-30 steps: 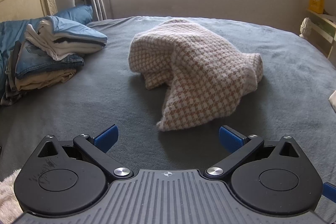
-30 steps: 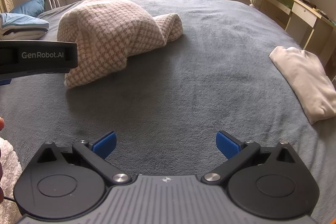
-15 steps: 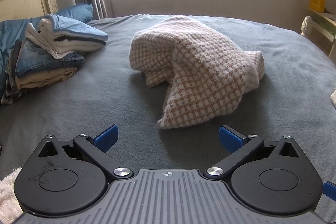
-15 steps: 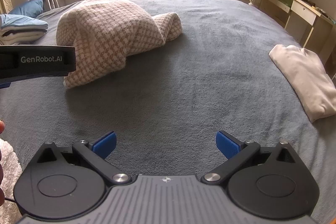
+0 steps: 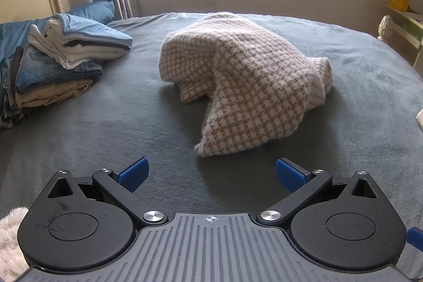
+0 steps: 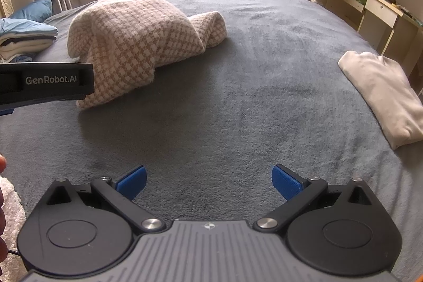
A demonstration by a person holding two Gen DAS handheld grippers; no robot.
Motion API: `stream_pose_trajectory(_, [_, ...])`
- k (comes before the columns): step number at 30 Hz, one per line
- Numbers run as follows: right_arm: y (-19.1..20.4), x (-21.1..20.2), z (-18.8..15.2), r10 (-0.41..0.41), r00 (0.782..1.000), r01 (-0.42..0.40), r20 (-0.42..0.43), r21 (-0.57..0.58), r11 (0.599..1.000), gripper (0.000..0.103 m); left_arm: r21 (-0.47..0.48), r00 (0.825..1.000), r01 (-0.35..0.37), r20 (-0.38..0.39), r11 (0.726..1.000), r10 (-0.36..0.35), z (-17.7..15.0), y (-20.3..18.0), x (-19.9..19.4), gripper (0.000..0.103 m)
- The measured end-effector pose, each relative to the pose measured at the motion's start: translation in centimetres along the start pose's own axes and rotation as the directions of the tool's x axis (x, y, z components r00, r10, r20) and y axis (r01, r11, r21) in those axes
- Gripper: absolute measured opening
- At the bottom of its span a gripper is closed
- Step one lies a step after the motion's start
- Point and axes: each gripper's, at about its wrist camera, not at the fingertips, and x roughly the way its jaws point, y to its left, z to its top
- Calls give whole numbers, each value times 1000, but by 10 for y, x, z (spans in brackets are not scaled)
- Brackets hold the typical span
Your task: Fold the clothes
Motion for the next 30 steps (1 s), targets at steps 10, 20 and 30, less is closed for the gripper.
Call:
stream_pose_trajectory(10, [-13,8,24,37,994,-28,102,-86,996,103,-40,997,14,79,999,-11,52,14,32,103])
stream_pose_trajectory(20, [-35,54,91,189,940,-157,284,-131,979,103,-39,991,58,124,998,-52,88,29,67,103])
stream_pose_trajectory(30, [-33,119,193,460,827,-452,324,-103,886,103,-136,973,223,88,965,-213,109,36,104,91])
